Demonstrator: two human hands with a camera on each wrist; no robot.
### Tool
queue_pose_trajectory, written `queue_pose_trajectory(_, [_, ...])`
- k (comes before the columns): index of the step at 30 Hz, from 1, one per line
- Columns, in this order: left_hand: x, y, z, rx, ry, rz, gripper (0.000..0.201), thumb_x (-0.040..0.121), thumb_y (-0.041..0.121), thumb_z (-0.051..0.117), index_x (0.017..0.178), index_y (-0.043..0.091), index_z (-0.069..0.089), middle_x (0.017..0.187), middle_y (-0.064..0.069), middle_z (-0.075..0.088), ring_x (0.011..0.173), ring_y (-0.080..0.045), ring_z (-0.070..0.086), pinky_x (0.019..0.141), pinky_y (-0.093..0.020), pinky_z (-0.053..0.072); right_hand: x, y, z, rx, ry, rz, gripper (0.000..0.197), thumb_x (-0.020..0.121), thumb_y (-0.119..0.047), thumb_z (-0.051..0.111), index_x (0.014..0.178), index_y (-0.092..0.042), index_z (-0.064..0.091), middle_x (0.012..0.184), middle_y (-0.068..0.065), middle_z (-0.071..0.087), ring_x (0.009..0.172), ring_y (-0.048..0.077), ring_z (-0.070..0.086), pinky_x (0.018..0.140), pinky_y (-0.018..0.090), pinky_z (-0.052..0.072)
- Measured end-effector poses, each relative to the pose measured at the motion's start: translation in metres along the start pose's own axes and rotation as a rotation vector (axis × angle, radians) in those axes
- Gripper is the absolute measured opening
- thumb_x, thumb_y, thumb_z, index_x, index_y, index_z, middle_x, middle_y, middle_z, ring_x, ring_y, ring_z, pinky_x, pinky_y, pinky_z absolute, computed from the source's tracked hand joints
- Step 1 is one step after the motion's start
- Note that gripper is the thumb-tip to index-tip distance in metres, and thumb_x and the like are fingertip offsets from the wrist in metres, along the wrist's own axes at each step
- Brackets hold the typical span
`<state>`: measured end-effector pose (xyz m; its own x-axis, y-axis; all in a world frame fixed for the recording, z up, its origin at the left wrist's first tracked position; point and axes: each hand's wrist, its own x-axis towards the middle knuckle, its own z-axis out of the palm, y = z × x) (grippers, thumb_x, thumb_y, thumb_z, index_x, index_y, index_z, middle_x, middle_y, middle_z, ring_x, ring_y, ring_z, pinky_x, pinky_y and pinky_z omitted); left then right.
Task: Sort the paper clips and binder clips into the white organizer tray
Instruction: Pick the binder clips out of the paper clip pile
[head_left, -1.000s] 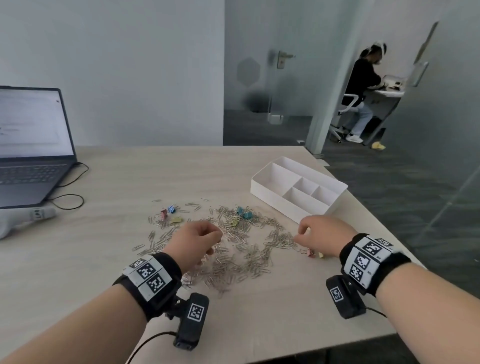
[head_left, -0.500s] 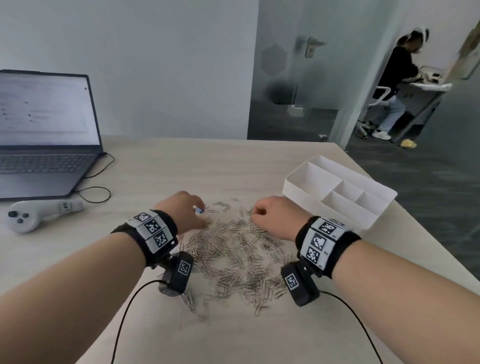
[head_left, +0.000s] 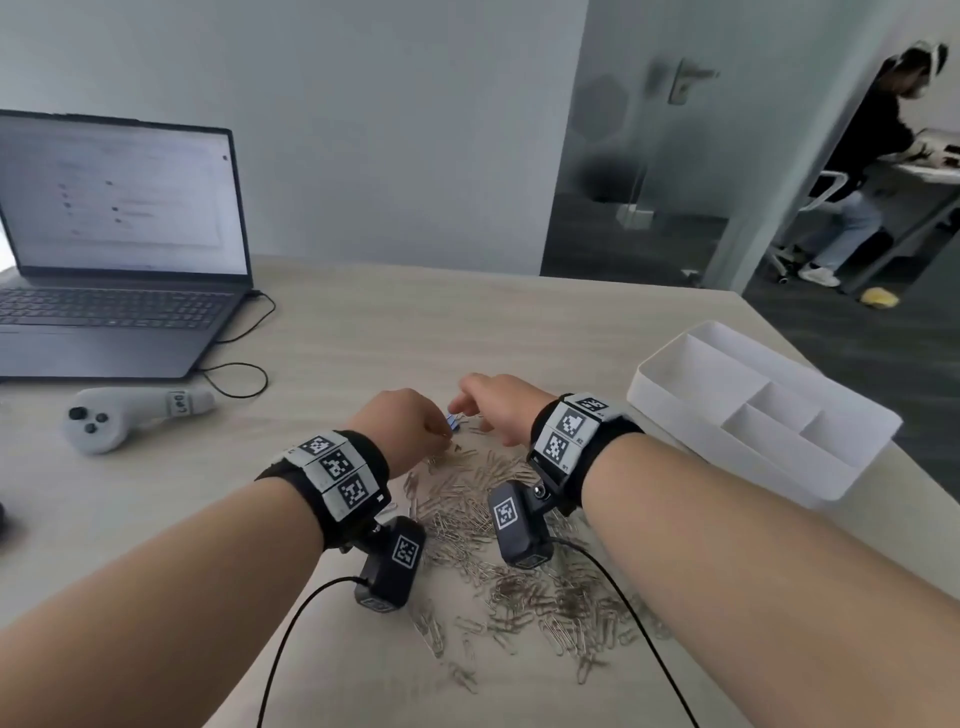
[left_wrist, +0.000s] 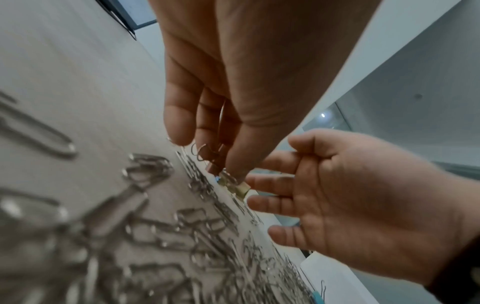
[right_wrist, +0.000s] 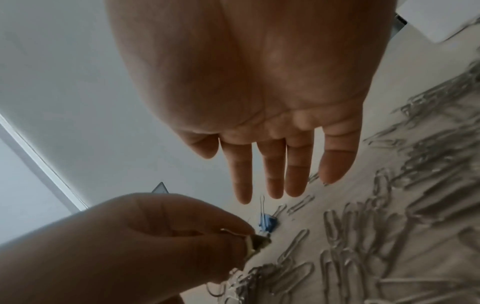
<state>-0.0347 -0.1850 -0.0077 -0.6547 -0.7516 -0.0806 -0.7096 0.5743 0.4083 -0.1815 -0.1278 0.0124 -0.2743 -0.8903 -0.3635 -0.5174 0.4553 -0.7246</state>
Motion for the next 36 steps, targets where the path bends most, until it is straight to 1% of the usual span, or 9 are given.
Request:
queue_pose_trajectory(2, [-0.005, -0.008, -0.003, -0.099, 0.031, -0.030, 0.013, 0.088, 0.026, 0.067, 0.094, 0.026, 0.078, 0.091, 0.007, 0.073, 0.059, -0.007, 0.062, 0.056, -0.021, 0.050, 0.001, -0.002, 0.003, -0.049, -0.009, -0.014, 0.047, 0.102, -0.034, 0.029, 0.122, -0.014, 0.067, 0.134, 0.006, 0.061, 0.110, 0.022, 0.058, 0.089, 0.033, 0.043])
queue_pose_trajectory(5, [-0.011, -0.016, -0.007, -0.282, 0.077, -0.080, 0.010, 0.088, 0.026, 0.068, 0.088, 0.027, 0.078, 0.084, 0.010, 0.072, 0.056, -0.012, 0.069, 0.052, -0.024, 0.057, -0.002, 0.000, 0.002, -0.088, 0.045, -0.068, 0.043, 0.104, -0.023, 0.032, 0.128, -0.004, 0.062, 0.132, 0.014, 0.063, 0.106, 0.027, 0.060, 0.083, 0.031, 0.041])
queue_pose_trajectory(9, [-0.022, -0.013, -0.007, -0.571, 0.145, -0.125, 0.007, 0.086, 0.020, 0.071, 0.088, 0.020, 0.078, 0.081, 0.003, 0.074, 0.070, -0.014, 0.071, 0.053, -0.024, 0.058, -0.021, 0.010, -0.003, 0.184, 0.131, -0.065, 0.040, 0.099, -0.032, 0.040, 0.113, -0.011, 0.070, 0.115, 0.001, 0.071, 0.087, 0.015, 0.064, 0.076, 0.033, 0.050])
queue_pose_trajectory(14, [-0.043, 0.014, 0.001, -0.949, 0.105, -0.174, 0.004, 0.088, 0.014, 0.072, 0.090, 0.014, 0.075, 0.083, -0.005, 0.078, 0.074, -0.014, 0.070, 0.054, -0.027, 0.054, -0.066, 0.037, -0.014, 0.321, 0.287, -0.184, 0.023, 0.093, -0.028, 0.060, 0.095, -0.011, 0.075, 0.101, 0.012, 0.074, 0.080, 0.016, 0.066, 0.070, 0.034, 0.056])
queue_pose_trajectory(17, [-0.058, 0.038, 0.011, -1.052, 0.022, -0.161, 0.007, 0.089, 0.014, 0.071, 0.093, 0.010, 0.074, 0.088, -0.009, 0.078, 0.070, -0.012, 0.069, 0.051, -0.027, 0.053, -0.100, 0.055, -0.020, 0.282, 0.306, -0.209, 0.022, 0.094, -0.034, 0.062, 0.096, -0.017, 0.076, 0.094, 0.010, 0.074, 0.074, 0.016, 0.067, 0.071, 0.034, 0.059])
queue_pose_trajectory(21, [-0.078, 0.075, 0.029, -1.082, -0.091, -0.105, 0.006, 0.089, 0.014, 0.071, 0.092, 0.009, 0.073, 0.086, -0.008, 0.077, 0.069, -0.012, 0.067, 0.050, -0.025, 0.052, -0.139, 0.082, -0.026, 0.282, 0.305, -0.220, 0.016, 0.088, -0.034, 0.071, 0.096, -0.021, 0.076, 0.085, 0.006, 0.074, 0.067, 0.017, 0.066, 0.071, 0.040, 0.060])
queue_pose_trajectory(27, [-0.093, 0.132, 0.064, -1.030, -0.208, -0.023, 0.002, 0.087, 0.011, 0.072, 0.088, 0.009, 0.071, 0.081, -0.007, 0.073, 0.064, -0.011, 0.063, 0.048, -0.023, 0.050, -0.187, 0.125, -0.041, 0.303, 0.333, -0.207, 0.009, 0.084, -0.016, 0.077, 0.093, -0.013, 0.075, 0.074, 0.000, 0.070, 0.067, 0.009, 0.066, 0.061, 0.032, 0.058])
queue_pose_trajectory(32, [-0.101, 0.168, 0.091, -0.970, -0.295, 0.022, 0.014, 0.082, 0.007, 0.076, 0.092, 0.014, 0.069, 0.083, -0.005, 0.071, 0.066, -0.010, 0.064, 0.053, -0.025, 0.053, -0.223, 0.175, -0.070, 0.338, 0.431, -0.142, 0.003, 0.084, -0.013, 0.077, 0.084, -0.011, 0.074, 0.071, 0.001, 0.068, 0.066, 0.011, 0.064, 0.055, 0.027, 0.051])
queue_pose_trajectory(36, [-0.106, 0.190, 0.109, -0.865, -0.354, 0.062, 0.011, 0.079, 0.004, 0.079, 0.086, 0.008, 0.071, 0.067, 0.005, 0.071, 0.061, -0.009, 0.064, 0.051, -0.026, 0.054, -0.247, 0.217, -0.094, 0.409, 0.521, -0.024, 0.003, 0.085, -0.009, 0.074, 0.084, -0.008, 0.071, 0.072, 0.005, 0.067, 0.066, 0.016, 0.062, 0.052, 0.028, 0.049])
